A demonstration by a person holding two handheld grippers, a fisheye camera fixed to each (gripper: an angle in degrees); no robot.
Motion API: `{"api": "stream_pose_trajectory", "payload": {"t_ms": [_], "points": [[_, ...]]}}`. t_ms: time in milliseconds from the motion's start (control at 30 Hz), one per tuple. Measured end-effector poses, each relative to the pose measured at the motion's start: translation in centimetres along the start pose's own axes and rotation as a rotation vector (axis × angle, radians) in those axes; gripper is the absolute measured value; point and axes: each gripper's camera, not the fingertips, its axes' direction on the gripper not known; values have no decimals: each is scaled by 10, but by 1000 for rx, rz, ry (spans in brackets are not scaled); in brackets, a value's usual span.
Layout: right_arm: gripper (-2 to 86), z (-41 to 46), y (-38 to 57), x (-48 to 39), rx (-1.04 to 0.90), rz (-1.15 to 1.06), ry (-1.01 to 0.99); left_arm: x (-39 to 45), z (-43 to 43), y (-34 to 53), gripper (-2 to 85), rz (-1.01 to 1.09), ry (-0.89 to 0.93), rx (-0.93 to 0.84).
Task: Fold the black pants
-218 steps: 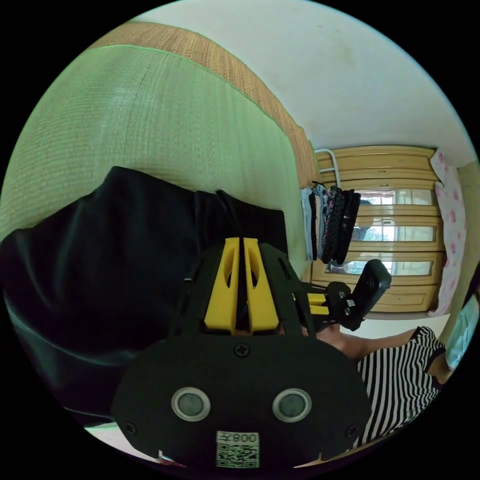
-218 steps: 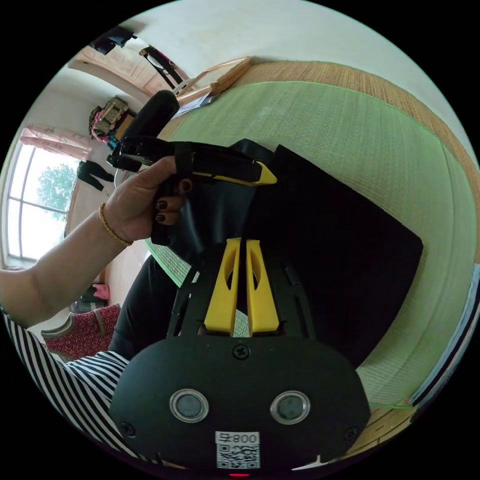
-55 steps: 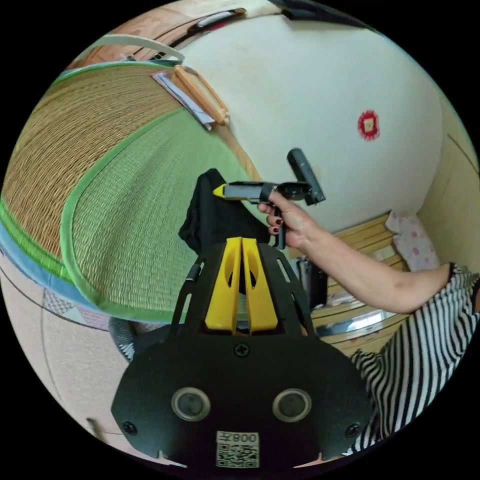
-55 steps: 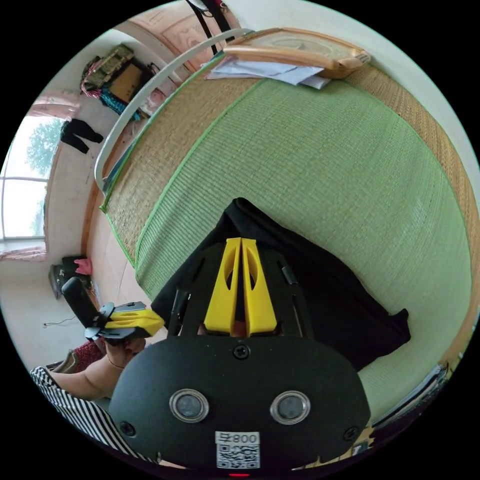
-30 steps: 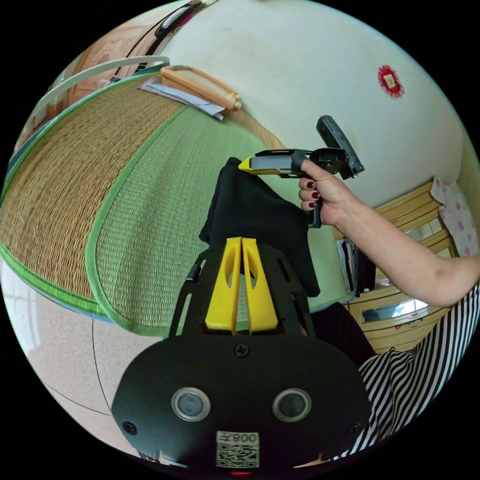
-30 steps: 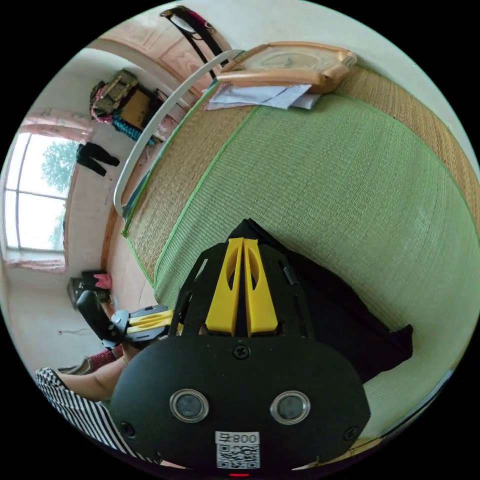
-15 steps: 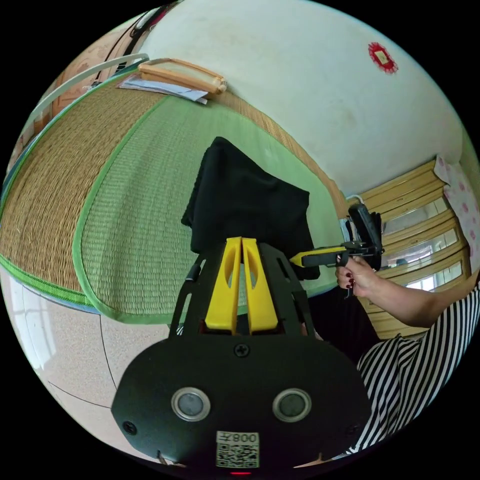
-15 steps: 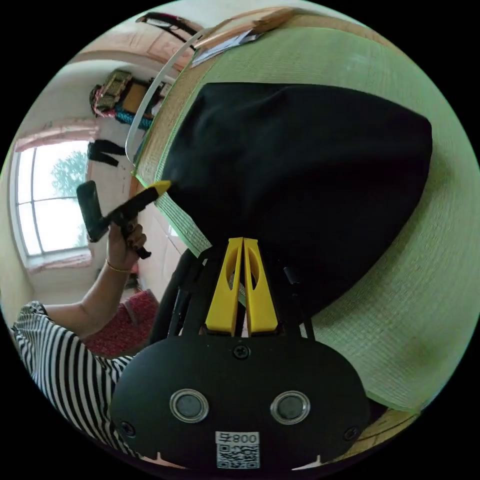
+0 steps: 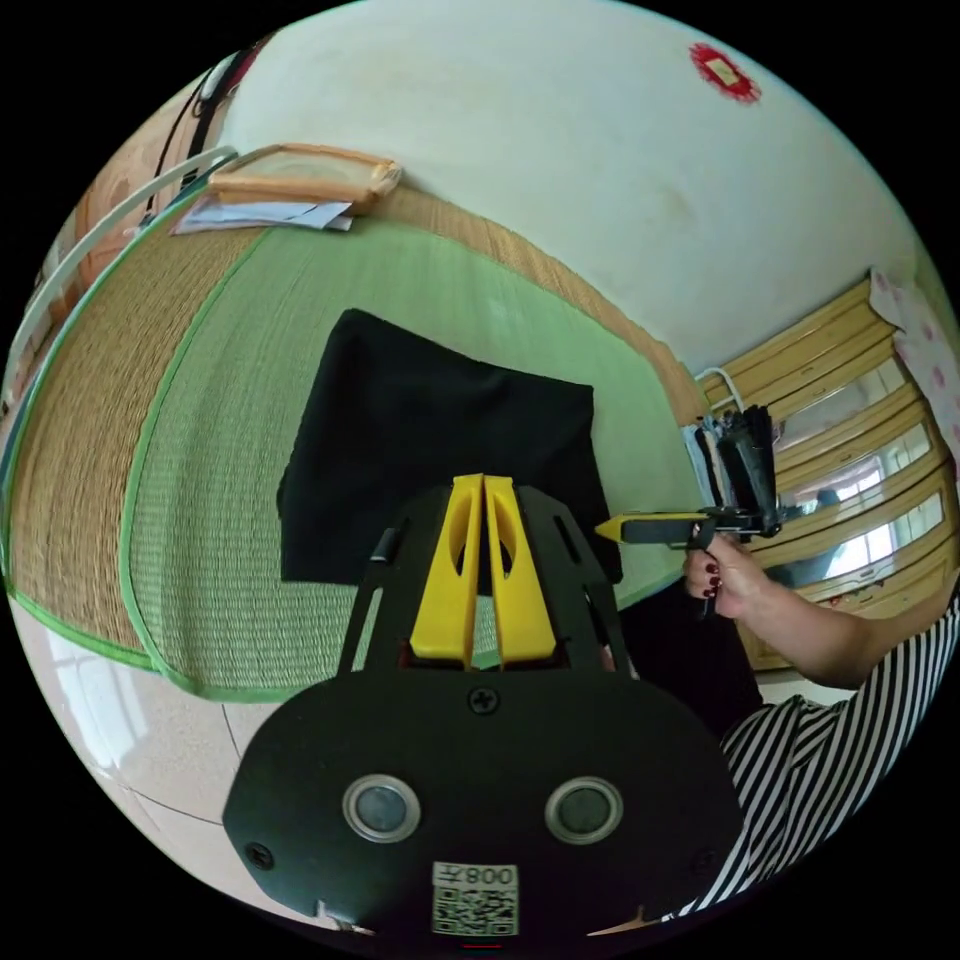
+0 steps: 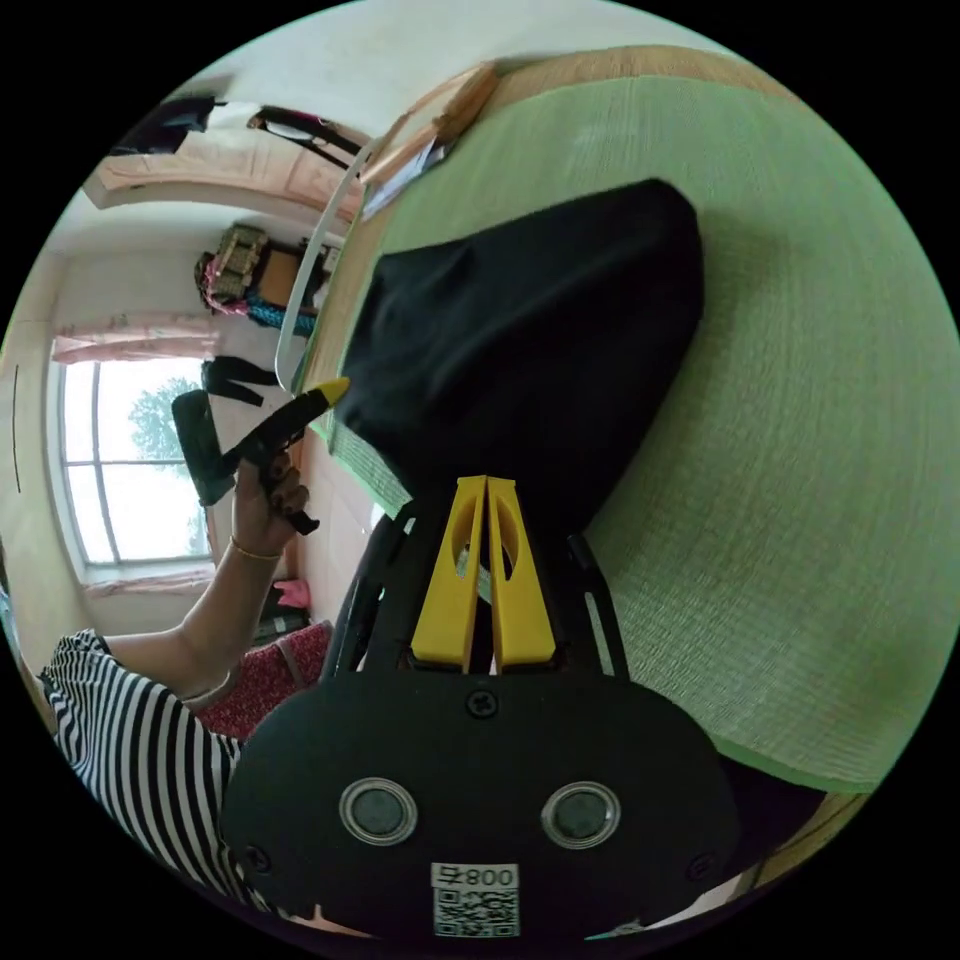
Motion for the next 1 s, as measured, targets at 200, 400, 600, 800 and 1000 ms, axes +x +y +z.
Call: {"api": "stream_pose_trajectory", "payload": {"t_ms": [200, 400, 600, 800, 1000], "points": [[1, -81, -85, 43, 109, 25, 109, -4, 27, -66, 1, -6, -111, -30], [0, -103, -120, 108, 103, 146, 47, -38, 56, -105, 1, -87, -123, -74], [0, -156, -101, 106, 204, 108, -133, -32, 59, -113, 2, -86, -94, -49], [0, -160, -124, 131, 165, 193, -61, -39, 69, -124, 2, -149, -182, -51], [0, -194, -104, 127, 214, 239, -147, -40, 62, -110, 2, -235, -76, 8]]}}
